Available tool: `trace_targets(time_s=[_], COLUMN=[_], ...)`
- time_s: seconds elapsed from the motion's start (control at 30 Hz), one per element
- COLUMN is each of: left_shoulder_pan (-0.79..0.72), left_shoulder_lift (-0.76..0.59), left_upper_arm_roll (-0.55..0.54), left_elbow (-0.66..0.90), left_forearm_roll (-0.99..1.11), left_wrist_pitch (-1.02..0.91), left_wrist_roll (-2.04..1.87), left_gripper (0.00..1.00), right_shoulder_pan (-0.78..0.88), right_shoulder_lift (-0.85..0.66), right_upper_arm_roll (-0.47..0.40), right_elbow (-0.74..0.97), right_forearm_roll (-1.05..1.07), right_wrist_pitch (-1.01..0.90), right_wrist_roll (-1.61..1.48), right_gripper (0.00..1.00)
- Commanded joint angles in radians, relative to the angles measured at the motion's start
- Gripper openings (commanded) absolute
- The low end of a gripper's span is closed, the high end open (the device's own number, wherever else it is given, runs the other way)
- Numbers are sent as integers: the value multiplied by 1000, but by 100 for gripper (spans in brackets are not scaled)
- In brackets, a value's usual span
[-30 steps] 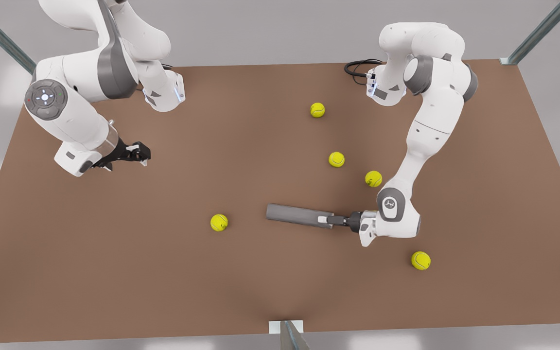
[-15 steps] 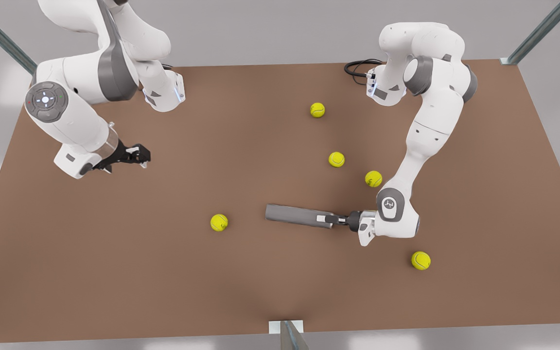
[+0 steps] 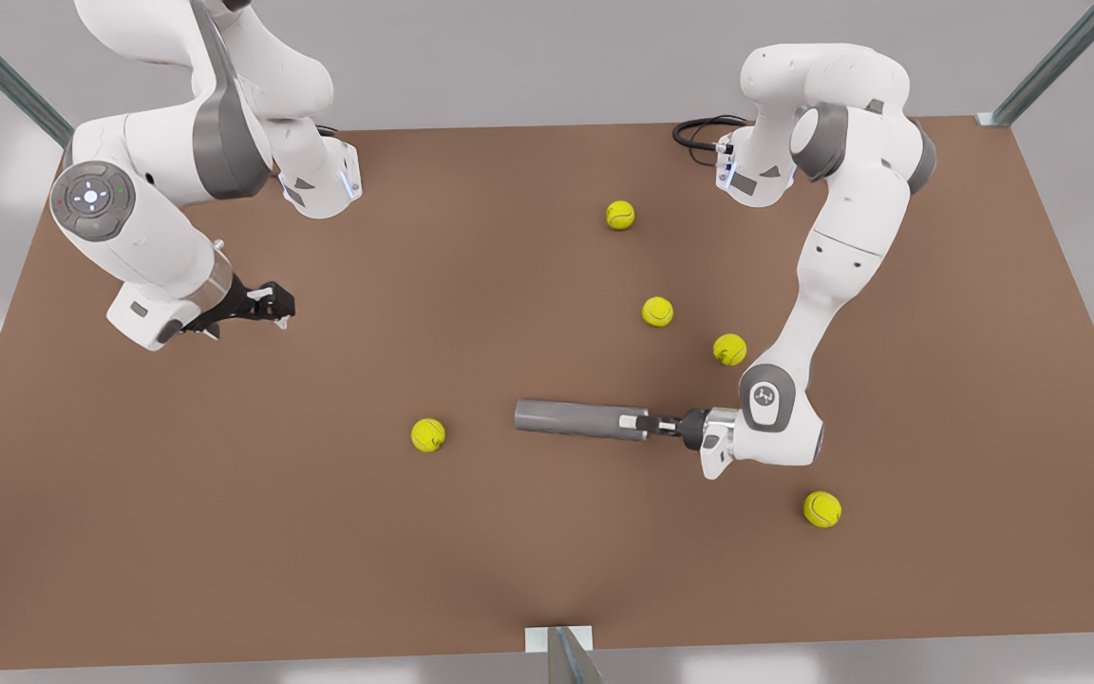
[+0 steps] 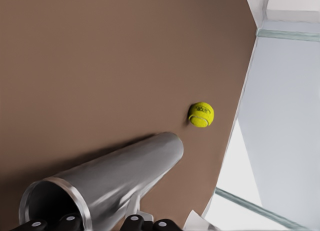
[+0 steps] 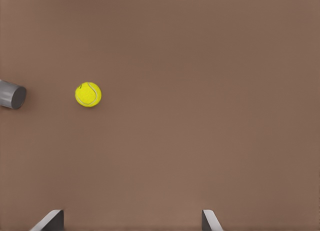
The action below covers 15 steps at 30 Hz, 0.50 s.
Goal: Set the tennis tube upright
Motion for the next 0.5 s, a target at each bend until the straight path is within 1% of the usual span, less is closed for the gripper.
trace_targets(time_s=[0.0, 0.03, 0.1, 0.37, 0.47], left_shoulder_pan=[0, 0, 0, 0, 0], left_shoulder_lift=[0, -3, -5, -34, -35], left_upper_arm_roll=[0, 0, 0, 0, 0], left_elbow=[0, 0, 0, 0, 0], left_forearm_roll=[6, 6, 6, 10, 9], left_wrist_pitch=[-5, -10, -25, -82, -104], left_wrist_roll=[0, 0, 0, -37, -52], left_gripper=[38, 34, 32, 32, 27], right_shoulder_pan=[-2, -1, -1, -5, -2], right_shoulder_lift=[0, 0, 0, 0, 0], right_upper_arm_roll=[2, 0, 0, 0, 2], right_elbow=[1, -1, 1, -1, -1], right_forearm_roll=[0, 0, 0, 0, 0], right_wrist_pitch=[0, 0, 0, 0, 0], right_wrist_roll=[-1, -1, -1, -1, -1], right_gripper=[100, 100, 100, 100, 100])
